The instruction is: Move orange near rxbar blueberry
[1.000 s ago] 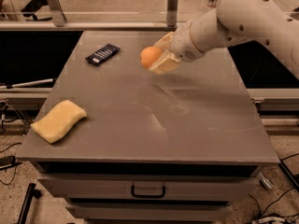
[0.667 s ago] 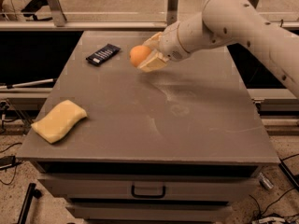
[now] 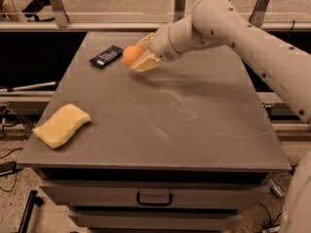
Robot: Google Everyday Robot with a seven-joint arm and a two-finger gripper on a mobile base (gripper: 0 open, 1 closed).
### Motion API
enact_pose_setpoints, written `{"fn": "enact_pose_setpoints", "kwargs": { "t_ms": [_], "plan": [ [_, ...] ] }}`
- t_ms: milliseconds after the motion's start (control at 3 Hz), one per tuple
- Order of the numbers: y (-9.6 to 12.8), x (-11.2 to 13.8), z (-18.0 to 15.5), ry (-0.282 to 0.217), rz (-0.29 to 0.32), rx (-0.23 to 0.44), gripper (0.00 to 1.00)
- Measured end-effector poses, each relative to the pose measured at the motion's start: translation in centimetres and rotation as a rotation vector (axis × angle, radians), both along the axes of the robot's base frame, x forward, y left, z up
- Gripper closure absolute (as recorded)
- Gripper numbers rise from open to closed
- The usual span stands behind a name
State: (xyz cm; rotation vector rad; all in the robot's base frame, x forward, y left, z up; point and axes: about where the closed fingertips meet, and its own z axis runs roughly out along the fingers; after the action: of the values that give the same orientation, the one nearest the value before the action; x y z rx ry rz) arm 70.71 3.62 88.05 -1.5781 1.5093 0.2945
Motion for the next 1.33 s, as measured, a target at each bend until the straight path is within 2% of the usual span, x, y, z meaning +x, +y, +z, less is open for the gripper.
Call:
{"fn": "enact_pose_setpoints", "kwargs": {
  "t_ms": [333,667,1000,1333],
  "plan": [
    [1.6,1.5,-0.3,-0.001,0.022,0.019,1.0],
    [2.7,2.7,-0.6,0.038,0.024,0.04,1.0],
    [3.1,3.5,-0.6,0.114,-0.023,0.104,1.0],
    [3.3,3.6,-0.5,0.137,-0.06,0.133,1.0]
  ]
}}
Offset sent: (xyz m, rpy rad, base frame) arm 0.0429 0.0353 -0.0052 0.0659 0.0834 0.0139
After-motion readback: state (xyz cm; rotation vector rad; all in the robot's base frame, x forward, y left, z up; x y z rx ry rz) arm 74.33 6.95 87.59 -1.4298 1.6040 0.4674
